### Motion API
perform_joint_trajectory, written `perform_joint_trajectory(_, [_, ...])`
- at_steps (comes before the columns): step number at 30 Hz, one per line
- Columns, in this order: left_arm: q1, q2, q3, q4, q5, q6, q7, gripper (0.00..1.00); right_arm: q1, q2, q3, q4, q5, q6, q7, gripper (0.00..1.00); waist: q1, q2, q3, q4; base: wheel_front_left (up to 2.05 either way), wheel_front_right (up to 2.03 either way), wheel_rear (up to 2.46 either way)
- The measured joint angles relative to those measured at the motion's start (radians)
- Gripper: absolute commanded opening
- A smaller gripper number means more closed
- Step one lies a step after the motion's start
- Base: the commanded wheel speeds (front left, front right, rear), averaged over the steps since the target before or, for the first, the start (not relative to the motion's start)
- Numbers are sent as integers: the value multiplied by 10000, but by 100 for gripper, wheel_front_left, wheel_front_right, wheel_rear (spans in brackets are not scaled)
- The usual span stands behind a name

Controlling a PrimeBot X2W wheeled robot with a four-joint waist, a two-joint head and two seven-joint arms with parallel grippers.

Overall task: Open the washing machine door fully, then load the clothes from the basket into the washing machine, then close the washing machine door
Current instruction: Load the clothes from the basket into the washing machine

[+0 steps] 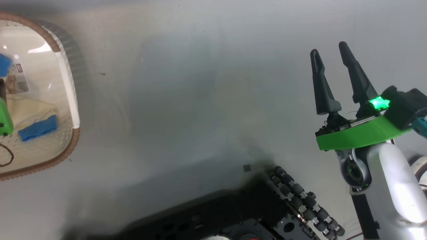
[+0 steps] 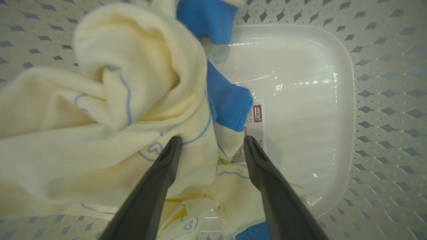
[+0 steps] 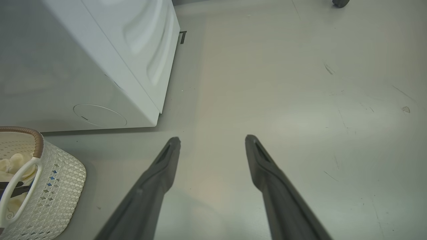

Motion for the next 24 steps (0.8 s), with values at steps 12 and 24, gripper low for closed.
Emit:
perform_joint_trajectory(12, [-607, -56, -819, 447, 2, 0, 148, 100, 297, 0, -12, -186, 21, 0, 0, 100, 0, 0, 213, 23, 0, 0, 0])
perform_joint_trajectory(24, [-854, -382, -1057, 805, 13, 4, 347, 100, 493, 0, -17, -385, -165, 0, 0, 100, -1, 0, 391, 88, 0, 0, 0])
